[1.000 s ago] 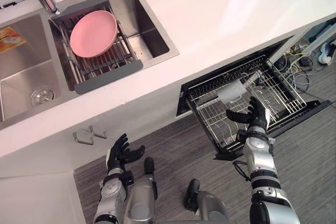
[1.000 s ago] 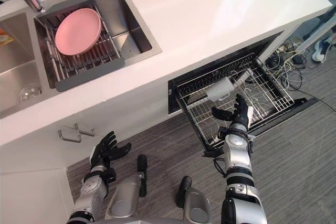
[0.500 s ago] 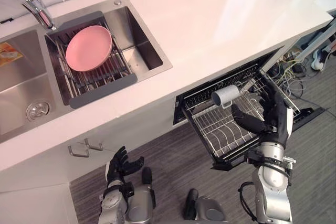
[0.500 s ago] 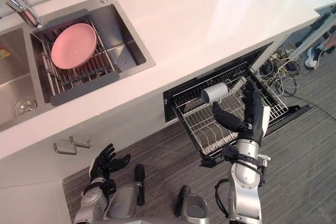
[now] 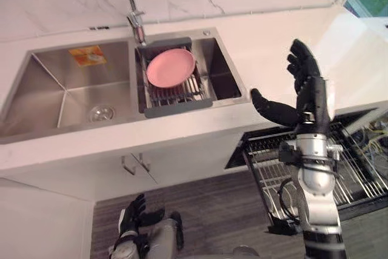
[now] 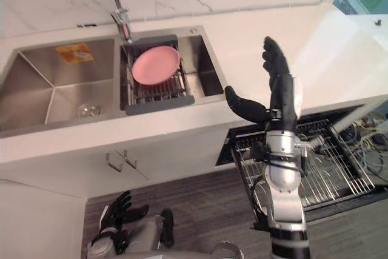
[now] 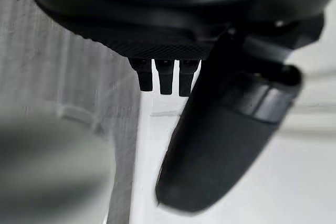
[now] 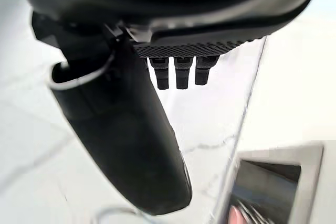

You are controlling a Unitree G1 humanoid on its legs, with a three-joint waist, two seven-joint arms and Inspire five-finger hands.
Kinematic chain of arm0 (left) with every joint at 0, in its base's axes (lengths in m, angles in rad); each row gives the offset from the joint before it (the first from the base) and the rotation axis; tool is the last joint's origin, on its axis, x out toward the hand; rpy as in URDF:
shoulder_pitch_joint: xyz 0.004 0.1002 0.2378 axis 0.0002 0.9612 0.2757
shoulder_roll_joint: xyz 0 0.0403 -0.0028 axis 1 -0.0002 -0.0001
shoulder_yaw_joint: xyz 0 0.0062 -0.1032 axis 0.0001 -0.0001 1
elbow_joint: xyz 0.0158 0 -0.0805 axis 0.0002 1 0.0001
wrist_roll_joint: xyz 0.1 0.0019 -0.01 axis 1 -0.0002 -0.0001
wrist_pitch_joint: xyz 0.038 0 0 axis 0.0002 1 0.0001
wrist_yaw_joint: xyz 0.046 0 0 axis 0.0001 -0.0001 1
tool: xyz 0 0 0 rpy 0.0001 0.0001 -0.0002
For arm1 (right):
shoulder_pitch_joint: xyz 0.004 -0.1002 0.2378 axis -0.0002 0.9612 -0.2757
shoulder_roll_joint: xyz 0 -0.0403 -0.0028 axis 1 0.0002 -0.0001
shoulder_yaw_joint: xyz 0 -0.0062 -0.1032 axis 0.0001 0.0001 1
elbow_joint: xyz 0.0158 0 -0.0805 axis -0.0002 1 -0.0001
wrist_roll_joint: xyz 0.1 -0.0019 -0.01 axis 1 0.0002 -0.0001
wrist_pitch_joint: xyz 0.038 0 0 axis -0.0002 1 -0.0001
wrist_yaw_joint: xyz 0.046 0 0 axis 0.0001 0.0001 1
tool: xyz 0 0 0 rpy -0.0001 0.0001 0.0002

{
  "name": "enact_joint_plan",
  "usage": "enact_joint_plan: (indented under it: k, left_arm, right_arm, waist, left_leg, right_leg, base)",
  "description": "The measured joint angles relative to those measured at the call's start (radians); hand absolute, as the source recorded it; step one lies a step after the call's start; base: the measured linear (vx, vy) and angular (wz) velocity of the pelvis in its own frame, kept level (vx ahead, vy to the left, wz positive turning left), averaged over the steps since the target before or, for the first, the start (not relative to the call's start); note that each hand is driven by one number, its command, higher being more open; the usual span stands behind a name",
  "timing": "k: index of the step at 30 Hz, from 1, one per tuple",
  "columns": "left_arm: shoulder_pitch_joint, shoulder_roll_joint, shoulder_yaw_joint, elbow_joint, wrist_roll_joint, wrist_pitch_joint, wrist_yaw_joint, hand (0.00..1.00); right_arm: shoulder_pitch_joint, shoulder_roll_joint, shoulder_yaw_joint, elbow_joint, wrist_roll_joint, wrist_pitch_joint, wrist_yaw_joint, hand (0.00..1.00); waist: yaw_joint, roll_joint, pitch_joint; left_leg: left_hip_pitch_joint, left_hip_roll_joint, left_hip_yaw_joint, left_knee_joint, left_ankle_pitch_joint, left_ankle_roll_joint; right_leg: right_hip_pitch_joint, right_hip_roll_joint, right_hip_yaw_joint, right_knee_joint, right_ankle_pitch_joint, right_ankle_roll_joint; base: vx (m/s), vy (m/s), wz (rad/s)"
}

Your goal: Walk over to the sink, pick up the cup, carry it to the dishwasher, place the cup inside the dishwasher, then close the dishwasher door

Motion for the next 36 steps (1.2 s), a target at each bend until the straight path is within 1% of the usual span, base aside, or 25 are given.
enact_joint_plan:
  k: [1,2,3,4,5,6,7,8,9,10,11,12,13,14,17,21,25,26,28,30,32,33,34,36]
  left_arm:
    - [-0.001,0.02,-0.01,0.012,0.017,-0.003,-0.01,0.9]
    - [0.0,0.026,-0.013,0.017,0.026,-0.002,-0.012,0.9]
    - [0.004,0.036,-0.012,0.02,0.026,-0.002,-0.012,0.9]
    - [0.004,0.042,-0.011,0.021,0.026,-0.002,-0.012,0.9]
    - [0.007,0.05,-0.011,0.026,0.026,-0.002,-0.012,0.9]
    - [0.01,0.058,-0.013,0.032,0.027,-0.003,-0.013,0.9]
    - [0.009,0.064,-0.016,0.051,0.035,-0.006,-0.016,0.9]
    - [0.005,0.059,-0.018,0.069,0.045,-0.002,-0.017,0.9]
    - [0.025,0.054,-0.021,0.06,0.047,-0.003,-0.019,0.9]
    - [0.038,0.052,-0.021,0.058,0.049,-0.009,-0.022,0.9]
    - [0.04,0.051,-0.02,0.058,0.054,-0.009,-0.023,0.9]
    - [0.046,0.05,-0.02,0.059,0.064,-0.009,-0.024,0.9]
    - [0.048,0.049,-0.02,0.059,0.064,-0.009,-0.026,0.9]
    - [0.047,0.045,-0.02,0.062,0.064,-0.009,-0.031,0.9]
    - [0.044,0.042,-0.02,0.062,0.065,-0.012,-0.032,0.9]
    - [0.043,0.041,-0.02,0.066,0.065,-0.013,-0.032,0.9]
    - [0.041,0.04,-0.021,0.084,0.066,-0.014,-0.032,0.9]
    - [0.041,0.04,-0.021,0.089,0.066,-0.014,-0.032,0.9]
    - [0.041,0.04,-0.021,0.095,0.067,-0.014,-0.031,0.9]
    - [0.042,0.04,-0.021,0.102,0.067,-0.014,-0.031,0.9]
    - [0.042,0.04,-0.021,0.105,0.067,-0.014,-0.031,0.9]
    - [0.043,0.039,-0.021,0.108,0.067,-0.014,-0.031,0.9]
    - [0.043,0.038,-0.021,0.113,0.067,-0.014,-0.031,0.9]
    - [0.043,0.036,-0.02,0.123,0.066,-0.014,-0.03,0.9]
  right_arm:
    - [-0.008,-0.039,0.024,0.038,-0.03,0.004,0.012,0.9]
    - [-0.011,-0.062,0.034,0.058,-0.046,0.004,0.021,0.9]
    - [-0.028,-0.1,0.05,0.082,-0.057,0.004,0.026,0.9]
    - [-0.043,-0.118,0.057,0.097,-0.065,0.004,0.03,0.9]
    - [-0.069,-0.152,0.059,0.123,-0.067,0.004,0.04,0.9]
    - [-0.088,-0.183,0.058,0.139,-0.071,0.004,0.04,0.9]
    - [-0.099,-0.208,0.057,0.147,-0.072,0.002,0.04,0.9]
    - [-0.101,-0.221,0.057,0.16,-0.072,0.001,0.04,0.9]
    - [-0.12,-0.231,0.065,0.194,-0.073,0.002,0.047,0.9]
    - [-0.146,-0.242,0.075,0.214,-0.074,0.002,0.051,0.9]
    - [-0.157,-0.249,0.08,0.223,-0.074,0.003,0.053,0.9]
    - [-0.173,-0.267,0.09,0.246,-0.074,0.004,0.059,0.9]
    - [-0.178,-0.275,0.096,0.258,-0.074,0.005,0.062,0.9]
    - [-0.182,-0.289,0.107,0.282,-0.074,0.005,0.064,0.9]
    - [-0.204,-0.302,0.142,0.339,-0.083,0.012,0.072,0.9]
    - [-0.218,-0.306,0.173,0.402,-0.084,0.017,0.085,0.9]
    - [-0.24,-0.307,0.186,0.422,-0.108,0.017,0.085,0.9]
    - [-0.248,-0.307,0.2,0.428,-0.122,0.017,0.084,0.9]
    - [-0.257,-0.307,0.216,0.448,-0.124,0.017,0.084,0.9]
    - [-0.257,-0.307,0.228,0.46,-0.148,0.019,0.083,0.9]
    - [-0.261,-0.307,0.233,0.462,-0.163,0.019,0.082,0.9]
    - [-0.271,-0.307,0.246,0.475,-0.171,0.019,0.081,0.9]
    - [-0.277,-0.307,0.251,0.49,-0.193,0.02,0.08,0.9]
    - [-0.279,-0.307,0.251,0.501,-0.225,0.026,0.06,0.9]
  waist:
    - [-0.004,0.002,-0.002]
    - [-0.008,0.0,-0.003]
    - [-0.012,0.0,-0.003]
    - [-0.014,0.0,-0.003]
    - [-0.017,0.0,-0.003]
    - [-0.021,-0.008,-0.008]
    - [-0.027,-0.015,-0.012]
    - [-0.031,-0.005,-0.02]
    - [-0.018,0.002,-0.043]
    - [-0.01,0.007,-0.048]
    - [-0.008,0.009,-0.049]
    - [-0.005,0.011,-0.05]
    - [-0.005,0.011,-0.05]
    - [-0.004,0.01,-0.051]
    - [-0.005,0.011,-0.052]
    - [-0.005,0.011,-0.052]
    - [-0.01,0.014,-0.054]
    - [-0.012,0.015,-0.055]
    - [-0.012,0.015,-0.055]
    - [-0.012,0.016,-0.055]
    - [-0.011,0.016,-0.055]
    - [-0.011,0.017,-0.055]
    - [-0.011,0.02,-0.055]
    - [-0.009,0.023,-0.054]
  left_leg:
    - [0.018,-0.007,-0.035,-0.012,-0.003,0.005]
    - [0.032,-0.007,-0.062,-0.028,0.0,0.007]
    - [0.045,-0.008,-0.101,-0.052,0.013,0.01]
    - [0.055,-0.008,-0.117,-0.066,0.018,0.007]
    - [0.07,-0.009,-0.145,-0.088,0.037,-0.012]
    - [0.072,-0.022,-0.171,-0.082,0.041,-0.021]
    - [0.066,-0.037,-0.192,-0.062,0.037,-0.029]
    - [0.063,-0.034,-0.208,-0.049,0.038,-0.035]
    - [0.063,-0.021,-0.211,-0.06,0.036,-0.043]
    - [0.062,-0.008,-0.212,-0.077,0.036,-0.049]
    - [0.061,-0.002,-0.214,-0.087,0.038,-0.053]
    - [0.061,0.011,-0.223,-0.11,0.046,-0.061]
    - [0.065,0.014,-0.225,-0.118,0.047,-0.061]
    - [0.072,0.014,-0.229,-0.128,0.056,-0.068]
    - [0.09,0.01,-0.24,-0.156,0.066,-0.072]
    - [0.103,0.006,-0.256,-0.197,0.092,-0.073]
    - [0.113,0.001,-0.265,-0.222,0.11,-0.073]
    - [0.113,-0.001,-0.272,-0.248,0.133,-0.073]
    - [0.114,-0.004,-0.278,-0.266,0.15,-0.07]
    - [0.118,-0.011,-0.303,-0.31,0.174,-0.066]
    - [0.117,-0.011,-0.308,-0.333,0.18,-0.065]
    - [0.116,-0.012,-0.311,-0.354,0.199,-0.066]
    - [0.116,-0.012,-0.314,-0.371,0.209,-0.073]
    - [0.117,-0.011,-0.32,-0.394,0.227,-0.07]
  right_leg:
    - [-0.057,0.02,0.1,0.095,0.013,-0.028]
    - [-0.078,0.06,0.161,0.082,-0.009,0.0]
    - [-0.112,0.116,0.237,0.043,-0.019,0.016]
    - [-0.131,0.141,0.272,0.018,-0.018,0.018]
    - [-0.16,0.185,0.335,-0.053,-0.009,0.034]
    - [-0.171,0.203,0.37,-0.168,0.046,0.063]
    - [-0.173,0.195,0.379,-0.211,0.119,0.107]
    - [-0.163,0.198,0.361,-0.217,0.122,0.105]
    - [-0.152,0.212,0.358,-0.251,0.126,0.099]
    - [-0.137,0.225,0.356,-0.293,0.135,0.089]
    - [-0.132,0.231,0.352,-0.315,0.146,0.086]
    - [-0.114,0.246,0.343,-0.369,0.179,0.08]
    - [-0.104,0.25,0.339,-0.387,0.189,0.08]
    - [-0.082,0.25,0.334,-0.421,0.2,0.081]
    - [-0.044,0.248,0.322,-0.484,0.225,0.082]
    - [-0.025,0.246,0.311,-0.523,0.255,0.081]
    - [-0.013,0.242,0.303,-0.543,0.267,0.083]
    - [-0.013,0.242,0.295,-0.56,0.284,0.083]
    - [-0.015,0.24,0.289,-0.565,0.29,0.082]
    - [-0.022,0.237,0.276,-0.573,0.293,0.082]
    - [-0.033,0.237,0.275,-0.574,0.293,0.082]
    - [-0.043,0.236,0.275,-0.576,0.295,0.078]
    - [-0.049,0.236,0.272,-0.575,0.298,0.075]
    - [-0.052,0.236,0.265,-0.578,0.293,0.069]
  base:
    - [0.16,0.08,0.66]
    - [0.2,0.041,0.91]
    - [0.18,-0.003,0.77]
    - [0.19,-0.027,0.85]
    - [0.19,-0.051,0.85]
    - [0.23,-0.085,1.02]
    - [0.21,-0.101,0.95]
    - [0.23,-0.106,0.55]
    - [0.24,-0.108,0.17]
    - [0.22,-0.089,-0.09]
    - [0.2,-0.082,-0.04]
    - [0.13,-0.05,0.04]
    - [0.16,-0.052,0.1]
    - [0.13,-0.027,0.09]
    - [0.11,-0.006,0.11]
    - [0.04,-0.003,0.14]
    - [-0.03,-0.002,0.09]
    - [-0.09,-0.005,0.09]
    - [-0.11,-0.008,0.14]
    - [-0.16,-0.015,0.21]
    - [-0.14,-0.013,0.09]
    - [-0.18,-0.009,0.07]
    - [-0.18,-0.003,0.1]
    - [-0.17,0.012,0.11]
